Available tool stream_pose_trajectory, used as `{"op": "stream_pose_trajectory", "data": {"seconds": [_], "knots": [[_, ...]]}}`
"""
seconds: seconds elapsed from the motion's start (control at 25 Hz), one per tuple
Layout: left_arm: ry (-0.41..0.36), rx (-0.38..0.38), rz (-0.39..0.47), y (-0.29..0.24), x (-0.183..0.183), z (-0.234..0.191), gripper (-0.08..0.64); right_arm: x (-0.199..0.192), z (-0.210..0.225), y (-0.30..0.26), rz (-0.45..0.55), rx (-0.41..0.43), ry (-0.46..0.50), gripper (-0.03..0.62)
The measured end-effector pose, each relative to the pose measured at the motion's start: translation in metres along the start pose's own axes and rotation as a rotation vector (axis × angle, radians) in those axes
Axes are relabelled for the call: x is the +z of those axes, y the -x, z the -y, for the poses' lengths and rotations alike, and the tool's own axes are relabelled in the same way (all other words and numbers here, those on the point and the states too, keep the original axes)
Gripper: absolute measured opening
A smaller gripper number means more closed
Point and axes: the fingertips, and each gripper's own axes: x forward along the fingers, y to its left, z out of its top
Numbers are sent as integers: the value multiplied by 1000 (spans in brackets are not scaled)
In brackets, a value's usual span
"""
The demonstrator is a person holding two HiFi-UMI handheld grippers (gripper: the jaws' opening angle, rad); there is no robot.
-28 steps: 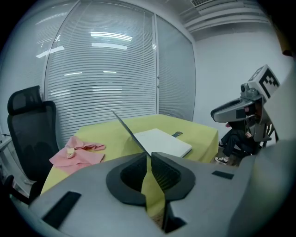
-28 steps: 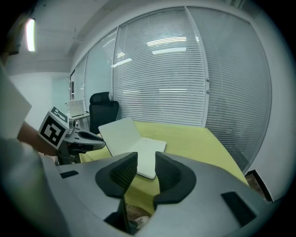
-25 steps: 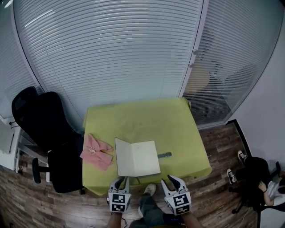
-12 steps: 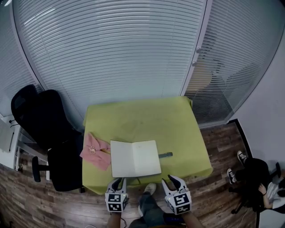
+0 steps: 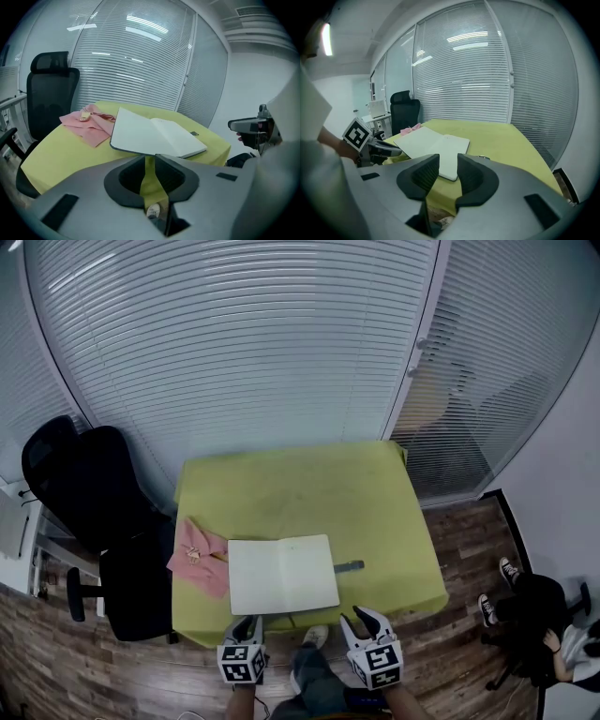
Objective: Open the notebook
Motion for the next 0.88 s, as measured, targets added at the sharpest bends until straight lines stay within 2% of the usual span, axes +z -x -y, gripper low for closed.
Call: {"op": "stream_pose_trajectory", "data": {"seconds": [0.32,0.44,0.6,0.76,0.88], "knots": [[54,21,-31,0,-8,-5,71,3,-1,0,12,5,-6,132],[82,26,-34,3,-12,-9,101,4,-2,2,22,3,-11,132],[75,36,-14,14,-10,-10,107,8,-6,9,40,-4,-14,132],[41,37,73,32,16,-2,107,19,-9,20,90,-17,-31,108],[1,26,173,48,50,13,107,31,-8,30,131,-42,-41,35]]}}
